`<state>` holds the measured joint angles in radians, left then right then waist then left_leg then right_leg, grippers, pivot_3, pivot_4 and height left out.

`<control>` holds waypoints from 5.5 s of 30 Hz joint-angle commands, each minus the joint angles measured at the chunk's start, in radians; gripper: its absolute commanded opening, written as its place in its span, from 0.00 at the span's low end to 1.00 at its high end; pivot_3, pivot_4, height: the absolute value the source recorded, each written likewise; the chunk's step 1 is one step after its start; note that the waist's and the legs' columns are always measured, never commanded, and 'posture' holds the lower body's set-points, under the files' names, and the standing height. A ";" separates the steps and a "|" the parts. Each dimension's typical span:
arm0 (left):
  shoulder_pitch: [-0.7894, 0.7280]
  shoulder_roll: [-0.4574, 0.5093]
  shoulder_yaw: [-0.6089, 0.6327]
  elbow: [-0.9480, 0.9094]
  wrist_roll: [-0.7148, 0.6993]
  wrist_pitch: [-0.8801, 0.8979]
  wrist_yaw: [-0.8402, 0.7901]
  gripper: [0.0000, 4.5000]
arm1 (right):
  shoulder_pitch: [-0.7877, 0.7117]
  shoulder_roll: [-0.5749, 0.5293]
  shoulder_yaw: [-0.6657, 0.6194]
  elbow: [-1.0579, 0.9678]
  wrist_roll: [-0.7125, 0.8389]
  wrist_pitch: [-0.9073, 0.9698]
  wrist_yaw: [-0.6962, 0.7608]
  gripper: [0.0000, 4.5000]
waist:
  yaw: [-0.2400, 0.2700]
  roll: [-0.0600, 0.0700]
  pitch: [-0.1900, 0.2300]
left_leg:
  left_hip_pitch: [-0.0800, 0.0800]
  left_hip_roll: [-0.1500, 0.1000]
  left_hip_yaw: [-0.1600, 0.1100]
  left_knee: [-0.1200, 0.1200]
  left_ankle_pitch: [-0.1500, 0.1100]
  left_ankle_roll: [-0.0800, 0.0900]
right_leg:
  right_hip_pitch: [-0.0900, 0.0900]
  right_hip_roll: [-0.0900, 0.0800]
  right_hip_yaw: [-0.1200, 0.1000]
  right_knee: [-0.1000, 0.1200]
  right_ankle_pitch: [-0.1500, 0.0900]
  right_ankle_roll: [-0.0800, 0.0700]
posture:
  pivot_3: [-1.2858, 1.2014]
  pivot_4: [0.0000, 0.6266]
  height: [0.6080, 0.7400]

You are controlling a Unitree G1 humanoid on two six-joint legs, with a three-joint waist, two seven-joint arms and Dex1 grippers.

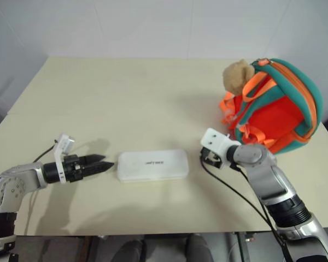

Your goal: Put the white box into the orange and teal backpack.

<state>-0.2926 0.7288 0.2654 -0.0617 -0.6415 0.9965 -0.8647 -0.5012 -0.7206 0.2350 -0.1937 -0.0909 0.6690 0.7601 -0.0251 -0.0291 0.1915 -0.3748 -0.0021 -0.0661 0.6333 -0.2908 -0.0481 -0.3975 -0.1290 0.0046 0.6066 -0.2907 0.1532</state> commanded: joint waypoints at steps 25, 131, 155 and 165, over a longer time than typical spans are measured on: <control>-0.021 -0.017 -0.032 0.056 -0.050 0.015 -0.044 0.99 | -0.041 0.203 -0.151 -0.188 0.361 0.602 -0.133 1.00 | -0.001 0.000 0.000 | 0.000 0.000 0.000 -0.001 0.000 0.000 | 0.000 0.000 0.000 0.000 0.000 0.000 | 0.52 0.24 1.00; -0.513 -0.019 -0.398 0.948 0.226 -0.095 -0.493 0.99 | -0.071 0.161 -0.089 -0.134 0.404 0.477 -0.159 1.00 | 0.020 0.002 -0.001 | 0.006 -0.001 -0.001 -0.003 0.012 -0.001 | 0.002 0.000 -0.001 0.000 0.010 -0.006 | 0.52 0.24 1.00; -0.545 -0.113 -0.353 0.963 0.286 -0.109 -0.528 0.33 | -0.071 0.161 -0.083 -0.138 0.405 0.466 -0.155 1.00 | 0.023 0.002 -0.001 | -0.002 -0.001 -0.001 -0.005 0.010 0.001 | 0.000 0.000 -0.002 -0.006 0.010 -0.002 | 0.52 0.24 1.00; -0.530 -0.156 -0.345 0.888 0.272 -0.108 -0.535 0.32 | -0.061 0.146 -0.082 -0.154 0.411 0.462 -0.148 1.00 | 0.025 0.002 -0.001 | -0.002 -0.001 -0.001 -0.004 0.010 0.001 | 0.000 0.000 -0.002 -0.006 0.010 -0.002 | 0.52 0.24 1.00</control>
<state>-0.8357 0.6142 -0.0556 0.8758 -0.3802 0.8923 -1.4019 -0.5628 -0.5892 0.1439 -0.2939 0.2953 1.1567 0.5985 0.0002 -0.0273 0.1908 -0.3768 -0.0035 -0.0675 0.6290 -0.2806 -0.0466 -0.3975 -0.1292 0.0023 0.6007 -0.2809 0.1516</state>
